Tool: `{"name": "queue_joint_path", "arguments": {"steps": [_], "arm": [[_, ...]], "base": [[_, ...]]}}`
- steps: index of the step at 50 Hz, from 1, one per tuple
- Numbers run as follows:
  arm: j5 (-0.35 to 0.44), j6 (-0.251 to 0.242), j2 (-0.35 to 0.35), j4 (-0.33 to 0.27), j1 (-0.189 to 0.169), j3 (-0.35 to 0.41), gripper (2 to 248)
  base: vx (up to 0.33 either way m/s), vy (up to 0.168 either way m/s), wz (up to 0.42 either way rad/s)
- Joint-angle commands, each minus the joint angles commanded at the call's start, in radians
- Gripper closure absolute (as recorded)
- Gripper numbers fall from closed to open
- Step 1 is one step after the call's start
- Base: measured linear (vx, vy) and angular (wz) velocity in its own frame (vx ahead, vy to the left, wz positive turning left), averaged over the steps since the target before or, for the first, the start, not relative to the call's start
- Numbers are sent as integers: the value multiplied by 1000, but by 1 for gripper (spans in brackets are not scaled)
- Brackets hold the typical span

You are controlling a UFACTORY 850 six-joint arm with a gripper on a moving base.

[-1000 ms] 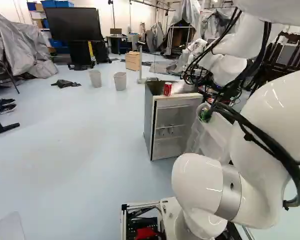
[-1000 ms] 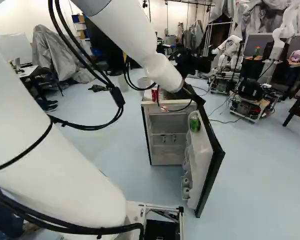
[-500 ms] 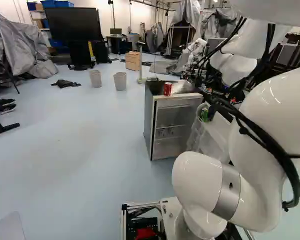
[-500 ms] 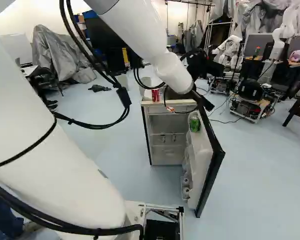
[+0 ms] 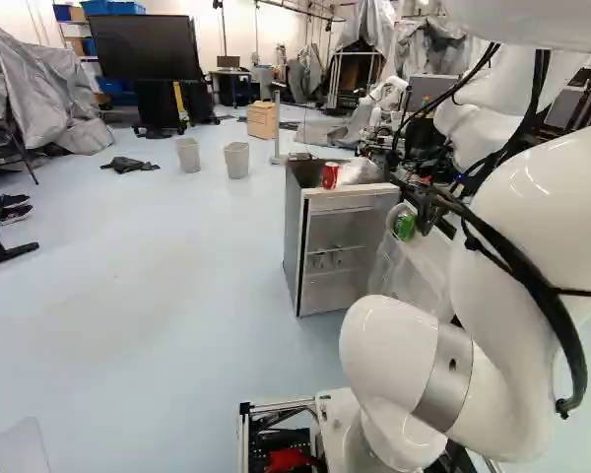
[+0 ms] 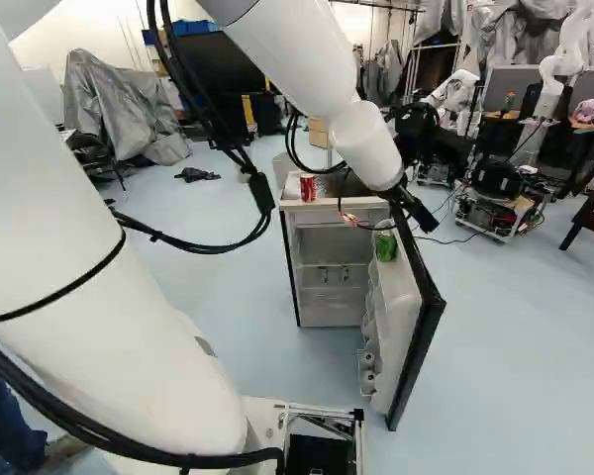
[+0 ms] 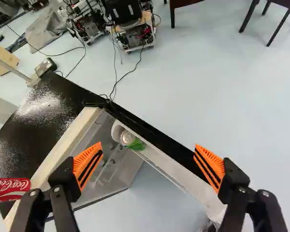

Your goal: Grab a drink from the fridge

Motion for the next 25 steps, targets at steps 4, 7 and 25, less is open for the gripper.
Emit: {"name": "queue_joint_path", "arguments": {"steps": [4, 7, 25], "arm": [[-18, 0, -7, 12, -14, -7, 3], [-32, 0, -13, 21, -25, -13, 3], [-111, 0, -48, 72, -87, -49, 3]], "base": [[0, 0, 0], [0, 0, 0], [0, 0, 0]]}}
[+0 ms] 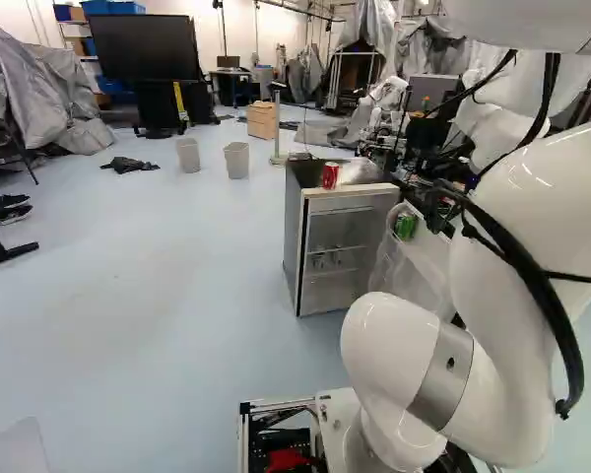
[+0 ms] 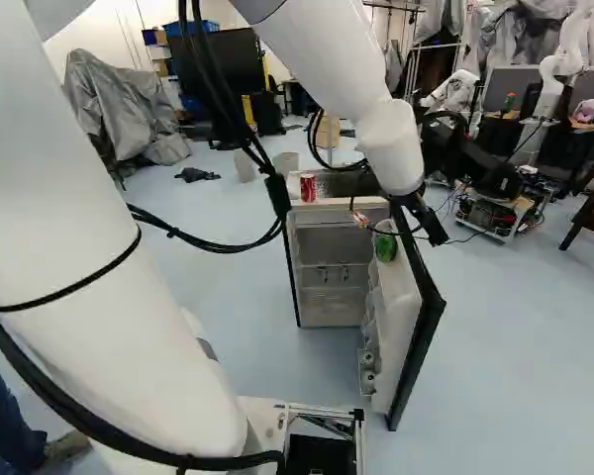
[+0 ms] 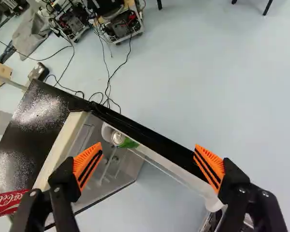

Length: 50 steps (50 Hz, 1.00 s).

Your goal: Grab a drink from the fridge

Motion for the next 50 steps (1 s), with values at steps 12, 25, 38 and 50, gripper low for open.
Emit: {"name": "queue_joint_path", "arguments": {"steps": [12, 25, 38, 50], "arm": [[-27, 0, -24, 15, -42, -24, 3], [-43, 0, -44, 16, -89, -46, 3], [-86, 0, -57, 16, -138, -59, 3], [-118, 0, -80, 16, -167, -71, 3]], "base": [[0, 0, 0], [0, 0, 0], [0, 0, 0], [0, 0, 0]]}}
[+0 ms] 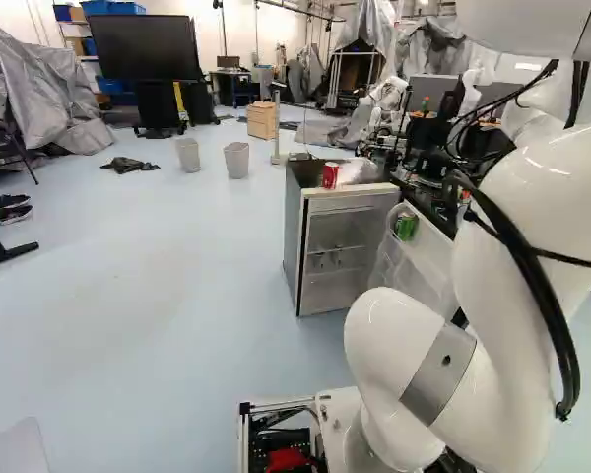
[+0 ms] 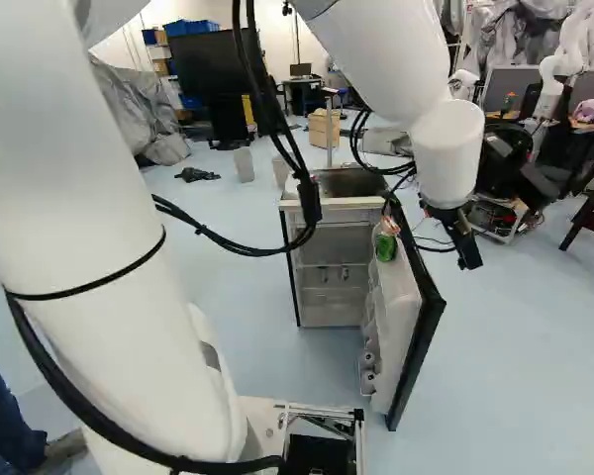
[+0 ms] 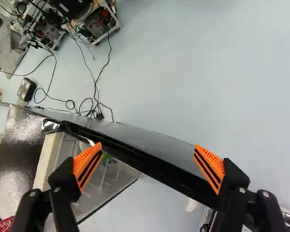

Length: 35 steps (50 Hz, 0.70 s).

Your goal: Grab a drink from the fridge

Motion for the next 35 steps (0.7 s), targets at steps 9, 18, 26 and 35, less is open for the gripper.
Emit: {"name": "queue_joint_path", "arguments": {"steps": [9, 18, 26, 35], "arm": [[-4, 0, -25, 0, -3, -4, 3], [-4, 0, -52, 0, -3, -9, 3], [-4, 0, -76, 0, -3, -13, 3], [-4, 0, -103, 0, -3, -19, 3]], "base": [[0, 0, 0], [0, 0, 0], [0, 0, 0], [0, 0, 0]]}}
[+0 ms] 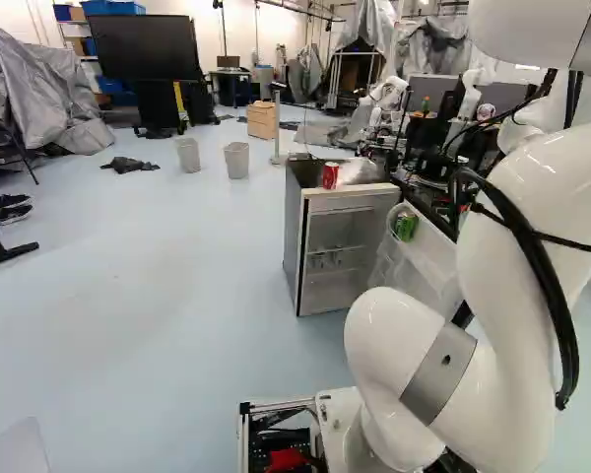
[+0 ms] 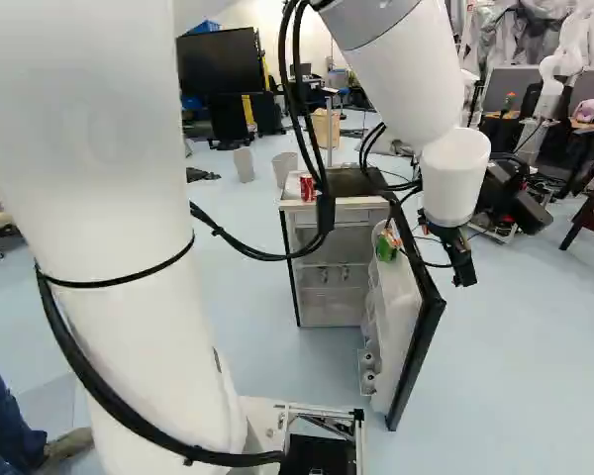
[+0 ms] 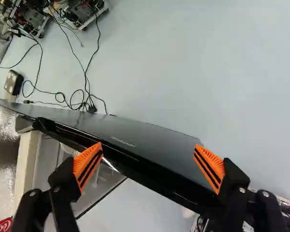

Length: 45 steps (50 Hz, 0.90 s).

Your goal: Grab a drink from the fridge

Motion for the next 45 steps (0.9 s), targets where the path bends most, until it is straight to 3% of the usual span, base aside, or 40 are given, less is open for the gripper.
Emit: {"name": "queue_joint_path", "arguments": {"steps": [29, 45], "arm": [[0, 0, -93, 0, 0, -23, 3], [0, 0, -101, 0, 1, -24, 3]], "base": [[0, 0, 0], [0, 0, 0]]}}
